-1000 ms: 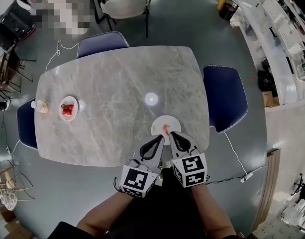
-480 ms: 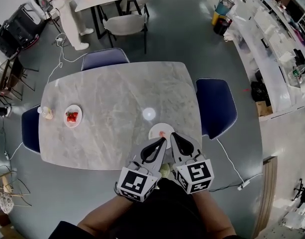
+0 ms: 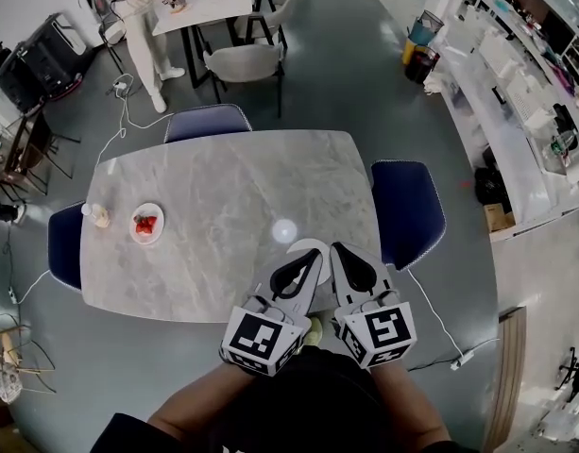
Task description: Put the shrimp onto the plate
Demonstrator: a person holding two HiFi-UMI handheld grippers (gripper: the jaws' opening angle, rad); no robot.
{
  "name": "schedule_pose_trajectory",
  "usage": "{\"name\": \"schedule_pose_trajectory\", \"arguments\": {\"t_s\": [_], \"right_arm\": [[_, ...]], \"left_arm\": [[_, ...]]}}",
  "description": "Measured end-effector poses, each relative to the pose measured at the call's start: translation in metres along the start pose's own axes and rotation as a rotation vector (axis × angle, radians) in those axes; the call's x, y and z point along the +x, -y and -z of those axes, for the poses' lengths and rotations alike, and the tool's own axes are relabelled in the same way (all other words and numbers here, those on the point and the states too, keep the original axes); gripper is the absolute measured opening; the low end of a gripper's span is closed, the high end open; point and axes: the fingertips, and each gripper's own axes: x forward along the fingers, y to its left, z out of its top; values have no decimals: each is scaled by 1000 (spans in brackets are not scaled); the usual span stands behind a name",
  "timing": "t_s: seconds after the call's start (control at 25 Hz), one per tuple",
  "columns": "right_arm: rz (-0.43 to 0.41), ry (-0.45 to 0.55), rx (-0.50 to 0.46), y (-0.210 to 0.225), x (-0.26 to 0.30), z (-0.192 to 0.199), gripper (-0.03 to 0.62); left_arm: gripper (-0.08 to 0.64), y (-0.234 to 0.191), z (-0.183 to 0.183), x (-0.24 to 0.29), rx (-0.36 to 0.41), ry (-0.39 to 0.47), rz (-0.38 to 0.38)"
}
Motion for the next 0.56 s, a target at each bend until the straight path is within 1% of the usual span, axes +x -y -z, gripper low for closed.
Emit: {"name": "schedule_pose_trajectory", "arguments": {"t_s": [0.28, 0.56], "right_arm": [[-2, 19, -15, -2, -8, -9, 0], [-11, 24, -20, -3, -16, -12, 0]], "left_arm": [[8, 6, -8, -3, 8, 21, -4], [8, 14, -9, -5, 16, 21, -8]]}}
